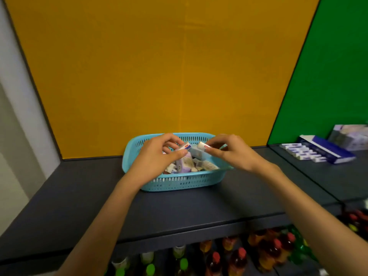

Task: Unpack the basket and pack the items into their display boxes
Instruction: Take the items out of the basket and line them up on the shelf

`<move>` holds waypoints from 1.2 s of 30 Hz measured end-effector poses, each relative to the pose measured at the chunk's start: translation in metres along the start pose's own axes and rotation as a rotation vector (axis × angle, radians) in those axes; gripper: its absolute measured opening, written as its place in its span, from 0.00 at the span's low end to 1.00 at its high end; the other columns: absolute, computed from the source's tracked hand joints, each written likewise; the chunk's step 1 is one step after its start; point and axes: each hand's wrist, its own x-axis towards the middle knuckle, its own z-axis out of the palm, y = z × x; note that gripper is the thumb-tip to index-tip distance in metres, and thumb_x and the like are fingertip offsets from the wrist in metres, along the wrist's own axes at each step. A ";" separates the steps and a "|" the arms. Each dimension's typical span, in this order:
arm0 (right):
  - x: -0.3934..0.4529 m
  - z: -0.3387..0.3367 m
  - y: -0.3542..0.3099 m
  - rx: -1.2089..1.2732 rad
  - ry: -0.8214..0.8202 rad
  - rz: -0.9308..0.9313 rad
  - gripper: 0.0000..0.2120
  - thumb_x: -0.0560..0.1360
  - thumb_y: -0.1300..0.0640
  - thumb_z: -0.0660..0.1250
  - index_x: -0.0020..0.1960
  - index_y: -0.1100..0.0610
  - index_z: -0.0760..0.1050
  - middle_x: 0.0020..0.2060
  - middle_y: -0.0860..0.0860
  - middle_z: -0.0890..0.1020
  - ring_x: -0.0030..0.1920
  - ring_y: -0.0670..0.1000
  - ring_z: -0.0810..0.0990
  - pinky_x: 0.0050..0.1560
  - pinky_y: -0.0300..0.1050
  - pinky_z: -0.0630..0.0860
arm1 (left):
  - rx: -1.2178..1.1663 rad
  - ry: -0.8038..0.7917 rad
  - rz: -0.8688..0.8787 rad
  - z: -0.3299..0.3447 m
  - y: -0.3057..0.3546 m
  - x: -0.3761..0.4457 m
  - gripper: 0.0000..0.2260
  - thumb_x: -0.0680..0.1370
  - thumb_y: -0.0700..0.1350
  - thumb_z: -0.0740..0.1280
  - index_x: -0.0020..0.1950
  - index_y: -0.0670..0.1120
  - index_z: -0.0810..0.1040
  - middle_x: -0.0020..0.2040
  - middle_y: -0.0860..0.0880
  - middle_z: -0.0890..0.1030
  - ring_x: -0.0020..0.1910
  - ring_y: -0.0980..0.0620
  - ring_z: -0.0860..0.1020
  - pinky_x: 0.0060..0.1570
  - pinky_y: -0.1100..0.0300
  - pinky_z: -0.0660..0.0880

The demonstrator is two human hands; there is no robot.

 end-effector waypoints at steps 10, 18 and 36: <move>-0.144 -0.104 0.102 -0.030 0.109 0.122 0.11 0.78 0.49 0.69 0.57 0.51 0.84 0.45 0.44 0.81 0.47 0.43 0.80 0.49 0.45 0.77 | 0.040 -0.116 0.076 0.149 0.070 0.005 0.05 0.75 0.49 0.75 0.49 0.53 0.82 0.46 0.55 0.83 0.36 0.58 0.76 0.39 0.65 0.73; -0.250 -0.181 0.193 -0.087 0.139 0.178 0.08 0.77 0.54 0.72 0.55 0.49 0.85 0.43 0.46 0.81 0.44 0.46 0.81 0.50 0.50 0.78 | 0.237 -0.079 0.074 0.288 0.118 -0.003 0.05 0.75 0.56 0.72 0.49 0.60 0.84 0.44 0.58 0.80 0.43 0.60 0.77 0.44 0.55 0.76; -0.245 -0.216 0.355 -0.180 0.144 0.109 0.09 0.73 0.58 0.75 0.53 0.51 0.86 0.43 0.44 0.82 0.44 0.44 0.80 0.47 0.40 0.77 | 0.482 -0.113 0.028 0.442 0.124 0.058 0.08 0.81 0.52 0.66 0.58 0.57 0.82 0.50 0.55 0.78 0.51 0.53 0.72 0.45 0.55 0.69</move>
